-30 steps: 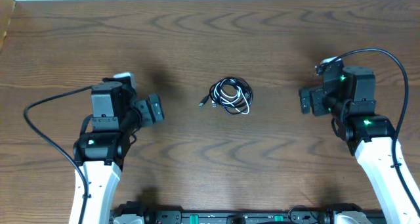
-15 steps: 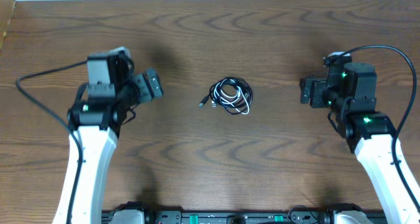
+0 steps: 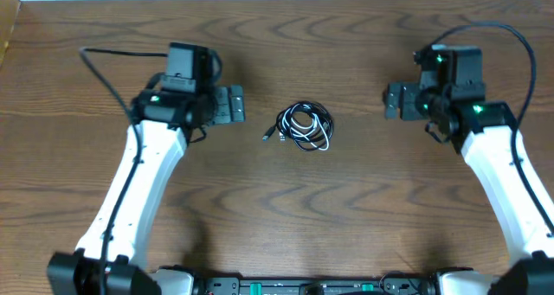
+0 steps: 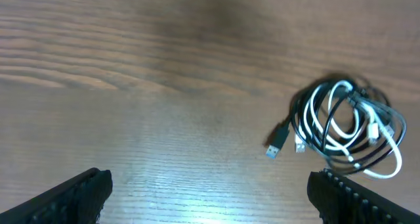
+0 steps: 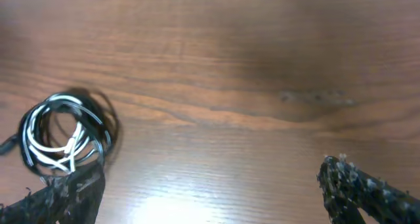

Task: Untangle cables
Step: 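Raise both arms and move grippers toward the cable bundle, then lower the left gripper onto the black and white cable bundle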

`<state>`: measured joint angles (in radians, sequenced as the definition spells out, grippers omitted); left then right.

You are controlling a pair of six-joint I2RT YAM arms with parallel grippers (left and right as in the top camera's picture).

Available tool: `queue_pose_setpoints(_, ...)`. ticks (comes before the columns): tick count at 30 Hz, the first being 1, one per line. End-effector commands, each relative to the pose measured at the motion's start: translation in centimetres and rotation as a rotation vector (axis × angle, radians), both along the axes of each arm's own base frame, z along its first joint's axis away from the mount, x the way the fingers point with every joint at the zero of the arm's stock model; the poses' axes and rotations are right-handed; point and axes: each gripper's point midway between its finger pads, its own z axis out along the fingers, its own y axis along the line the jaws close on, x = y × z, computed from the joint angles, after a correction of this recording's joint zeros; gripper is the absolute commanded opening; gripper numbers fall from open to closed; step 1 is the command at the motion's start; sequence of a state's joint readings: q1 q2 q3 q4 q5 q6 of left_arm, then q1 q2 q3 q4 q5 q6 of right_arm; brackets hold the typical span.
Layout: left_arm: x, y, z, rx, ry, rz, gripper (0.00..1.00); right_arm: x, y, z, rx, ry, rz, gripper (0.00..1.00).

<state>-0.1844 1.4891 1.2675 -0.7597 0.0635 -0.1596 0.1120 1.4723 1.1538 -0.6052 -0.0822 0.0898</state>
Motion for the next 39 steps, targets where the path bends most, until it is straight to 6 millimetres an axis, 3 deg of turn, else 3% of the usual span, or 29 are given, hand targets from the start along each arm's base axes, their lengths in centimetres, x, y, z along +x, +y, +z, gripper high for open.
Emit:
queue_pose_setpoints(1, 0.4, -0.7, -0.6, 0.030, 0.017, -0.036, 1.00, 0.9, 1.9, 0.0, 0.009, 0.025, 0.037, 0.99)
queue_pose_setpoints(6, 1.3, -2.7, -1.6, -0.044, 0.016, -0.077, 1.00, 1.2, 5.7, -0.7, 0.073, 0.037, 0.141, 0.99)
queue_pose_setpoints(10, 2.7, -3.6, -2.9, -0.074, 0.012, -0.089, 1.00, 2.3, 9.4, 0.9, 0.178, -0.051, 0.244, 0.99)
queue_pose_setpoints(14, 3.7, -3.9, -4.6, -0.072, 0.025, -0.089, 1.00, 3.3, 10.6, 1.4, 0.224, -0.085, 0.224, 0.99)
queue_pose_setpoints(18, 4.6, -4.2, -6.7, -0.074, 0.049, -0.092, 1.00, 3.4, 10.6, 0.3, 0.235, -0.047, 0.177, 0.99)
queue_pose_setpoints(25, 5.2, -6.8, -9.8, -0.176, 0.095, -0.154, 0.93, 2.9, 10.5, -2.1, 0.228, 0.033, 0.159, 0.99)
queue_pose_setpoints(33, 3.1, -10.4, -13.3, -0.185, 0.201, -0.239, 0.81, 2.8, 10.2, -2.5, 0.216, 0.045, 0.151, 0.99)
queue_pose_setpoints(39, 1.9, -12.9, -13.5, -0.190, 0.216, -0.303, 0.78, 2.9, 9.9, -2.7, 0.201, 0.047, 0.139, 0.99)
